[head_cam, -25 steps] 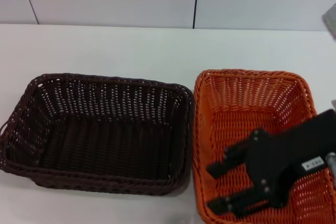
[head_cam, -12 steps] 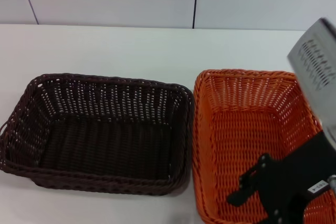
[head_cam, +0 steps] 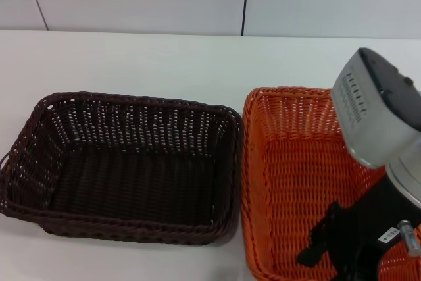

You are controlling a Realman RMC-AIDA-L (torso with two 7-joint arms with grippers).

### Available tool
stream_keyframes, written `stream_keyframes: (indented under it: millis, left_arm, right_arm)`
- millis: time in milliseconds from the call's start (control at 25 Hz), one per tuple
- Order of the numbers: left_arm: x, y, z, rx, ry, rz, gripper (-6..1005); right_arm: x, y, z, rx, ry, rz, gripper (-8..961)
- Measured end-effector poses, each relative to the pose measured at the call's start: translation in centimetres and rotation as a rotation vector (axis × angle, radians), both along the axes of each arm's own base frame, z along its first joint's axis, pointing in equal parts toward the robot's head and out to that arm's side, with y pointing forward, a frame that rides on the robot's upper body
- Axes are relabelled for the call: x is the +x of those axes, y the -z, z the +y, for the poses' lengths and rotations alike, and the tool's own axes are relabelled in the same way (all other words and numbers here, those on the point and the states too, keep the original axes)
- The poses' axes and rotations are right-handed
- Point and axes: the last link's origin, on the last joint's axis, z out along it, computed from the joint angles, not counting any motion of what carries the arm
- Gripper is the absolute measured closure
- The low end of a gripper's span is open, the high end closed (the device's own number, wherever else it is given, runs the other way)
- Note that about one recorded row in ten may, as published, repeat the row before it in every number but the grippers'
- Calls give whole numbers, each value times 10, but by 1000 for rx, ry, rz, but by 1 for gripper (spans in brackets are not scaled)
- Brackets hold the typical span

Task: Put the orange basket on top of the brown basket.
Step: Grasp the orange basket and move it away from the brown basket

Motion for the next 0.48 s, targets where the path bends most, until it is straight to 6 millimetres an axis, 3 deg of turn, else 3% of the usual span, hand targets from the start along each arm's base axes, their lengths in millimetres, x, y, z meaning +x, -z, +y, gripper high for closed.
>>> stream_keyframes:
  millis: [480]
  left_arm:
    - [2,-6,-4,39,21,4,187]
  right_arm:
    - [4,12,7,-42,33,-55,401]
